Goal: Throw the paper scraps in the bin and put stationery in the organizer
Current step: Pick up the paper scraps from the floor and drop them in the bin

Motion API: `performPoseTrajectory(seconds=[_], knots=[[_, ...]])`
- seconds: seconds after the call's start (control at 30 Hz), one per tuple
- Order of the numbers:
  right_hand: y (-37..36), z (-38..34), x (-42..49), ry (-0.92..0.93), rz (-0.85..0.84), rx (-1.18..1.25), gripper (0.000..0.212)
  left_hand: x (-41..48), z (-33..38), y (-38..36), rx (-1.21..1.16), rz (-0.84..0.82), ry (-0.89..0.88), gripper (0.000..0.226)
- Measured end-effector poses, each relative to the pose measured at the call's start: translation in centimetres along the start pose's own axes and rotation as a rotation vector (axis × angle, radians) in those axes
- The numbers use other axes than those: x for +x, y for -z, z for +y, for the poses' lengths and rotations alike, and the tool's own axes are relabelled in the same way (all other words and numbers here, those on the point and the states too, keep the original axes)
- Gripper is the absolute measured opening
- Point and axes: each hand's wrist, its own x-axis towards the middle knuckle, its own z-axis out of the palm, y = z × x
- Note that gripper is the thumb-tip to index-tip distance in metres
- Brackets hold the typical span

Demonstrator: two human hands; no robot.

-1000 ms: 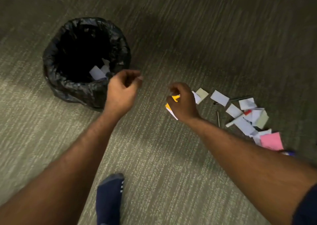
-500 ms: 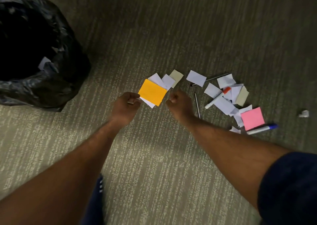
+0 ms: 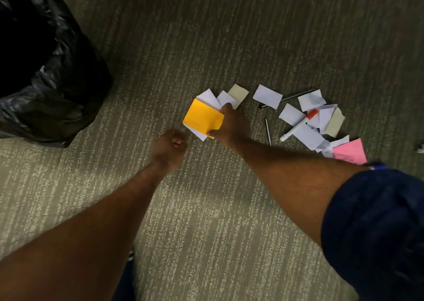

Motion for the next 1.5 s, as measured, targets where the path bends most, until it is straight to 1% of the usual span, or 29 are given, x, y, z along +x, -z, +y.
performPoseTrajectory(seconds=[0.07,0.13,0.2,0.3,0.37,0.43,0.5,0.53,0.6,0.63,0.73,0.8,0.87,0.97,1.03,1.1,1.17,1.23,1.3,1.4,1.5], knots=[[0.2,0.1,-0.2,-0.001,-0.026,0.073,0.047,-0.2,0.2,0.1,0.018,0.016,0.005,0.011],[0.4,0.6,-0.3,0.010,-0.080,0.217,0.026,-0.4,0.8,0.2,0.029,0.029,-0.007,0.012],[0.8,1.0,-0.5,0.004,-0.126,0.395,0.023,-0.3,1.2,0.1,0.037,0.032,-0.014,0.014],[2.2,2.4,-1.2,-0.041,-0.125,0.643,0.017,-0.4,2.0,0.2,0.032,0.022,-0.036,0.015],[3.1,4.1,-1.9,-0.081,-0.122,0.690,0.020,-0.4,2.5,0.1,0.028,0.023,-0.040,0.013],[3.5,6.2,-2.6,-0.120,-0.107,0.704,0.012,-0.4,2.9,-0.2,0.039,0.016,-0.040,0.015],[3.7,7.8,-2.9,-0.177,-0.084,0.699,0.030,-0.5,3.4,-0.5,0.033,0.001,-0.044,0.020],[3.7,8.5,-3.0,-0.196,-0.088,0.682,0.031,-0.5,3.6,-0.7,0.029,0.001,-0.049,0.021],[4.3,8.9,-3.3,-0.208,-0.100,0.598,0.026,-0.4,3.8,-1.0,0.034,0.000,-0.055,0.022],[4.3,9.2,-3.2,-0.197,-0.091,0.551,0.029,-0.3,3.9,-1.1,0.044,0.002,-0.055,0.023],[4.3,9.6,-3.1,-0.153,0.001,0.388,0.023,0.3,4.0,-1.6,0.078,-0.006,-0.032,0.027],[4.1,9.7,-2.9,-0.145,0.038,0.330,0.032,0.6,4.2,-1.8,0.130,0.013,-0.015,0.025],[4.2,9.8,-2.9,-0.149,0.082,0.324,0.037,0.8,4.4,-1.9,0.166,0.037,-0.016,0.024],[4.4,10.0,-3.1,-0.138,0.172,0.242,0.039,1.1,4.6,-1.9,0.193,0.052,-0.013,0.024],[4.3,9.9,-2.9,-0.127,0.196,0.230,0.039,1.3,4.8,-2.0,0.241,0.072,-0.021,0.028],[4.3,9.3,-2.4,-0.074,0.200,0.227,0.042,1.7,4.9,-2.1,0.323,0.106,-0.060,0.039],[4.6,8.1,-1.8,-0.003,0.186,0.243,0.040,2.2,5.1,-2.3,0.402,0.127,-0.078,0.061],[4.3,6.5,-0.8,0.058,0.159,0.286,0.036,2.8,5.0,-2.6,0.433,0.125,-0.040,0.085],[3.9,4.9,0.3,0.098,0.135,0.327,0.037,3.3,5.1,-3.1,0.435,0.103,0.010,0.103],[3.0,3.2,1.7,0.122,0.130,0.284,0.057,3.8,5.2,-3.7,0.436,0.109,0.045,0.114],[2.7,2.2,2.7,0.051,0.067,0.229,0.077,4.3,5.5,-3.9,0.424,0.151,0.084,0.112]])
